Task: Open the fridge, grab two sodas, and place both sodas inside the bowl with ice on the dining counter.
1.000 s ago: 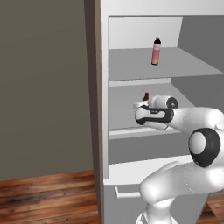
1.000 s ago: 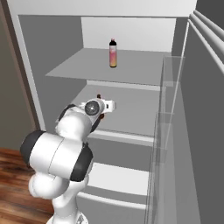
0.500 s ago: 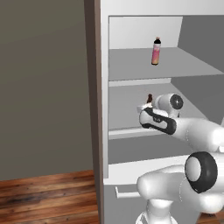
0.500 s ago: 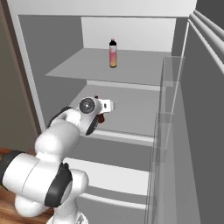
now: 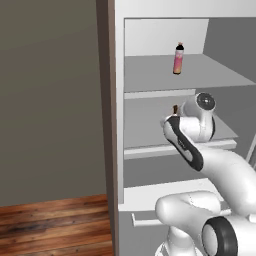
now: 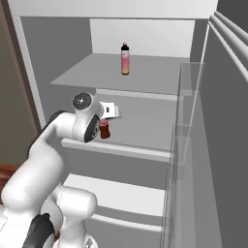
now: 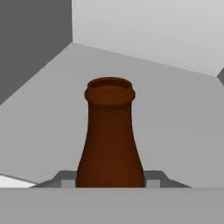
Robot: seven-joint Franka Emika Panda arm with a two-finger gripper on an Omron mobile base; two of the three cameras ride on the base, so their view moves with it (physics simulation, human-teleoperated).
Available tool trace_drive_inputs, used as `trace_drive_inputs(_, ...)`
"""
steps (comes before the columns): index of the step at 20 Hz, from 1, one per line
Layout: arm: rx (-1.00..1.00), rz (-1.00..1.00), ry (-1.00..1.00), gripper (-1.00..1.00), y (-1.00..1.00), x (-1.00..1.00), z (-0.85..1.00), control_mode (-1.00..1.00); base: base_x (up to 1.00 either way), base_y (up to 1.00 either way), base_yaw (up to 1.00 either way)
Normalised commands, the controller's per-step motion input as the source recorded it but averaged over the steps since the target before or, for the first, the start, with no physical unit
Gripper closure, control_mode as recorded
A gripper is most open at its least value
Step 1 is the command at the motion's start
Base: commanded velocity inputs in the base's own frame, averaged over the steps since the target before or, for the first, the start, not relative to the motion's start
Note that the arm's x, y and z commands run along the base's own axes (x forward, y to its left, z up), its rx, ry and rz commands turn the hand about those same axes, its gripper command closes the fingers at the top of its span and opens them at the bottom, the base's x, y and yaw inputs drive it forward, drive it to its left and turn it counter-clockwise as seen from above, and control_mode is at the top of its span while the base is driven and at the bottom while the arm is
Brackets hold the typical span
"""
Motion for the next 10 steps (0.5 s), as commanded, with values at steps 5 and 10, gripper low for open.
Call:
trace_drive_inputs(5,0.00,0.00,0.00,1.00,-0.05,-1.00,0.03,-1.00,0.00,0.00,0.00)
trace_drive_inputs(10,-0.01,0.00,0.01,1.00,0.00,-0.90,0.50,-1.00,0.00,0.00,0.00)
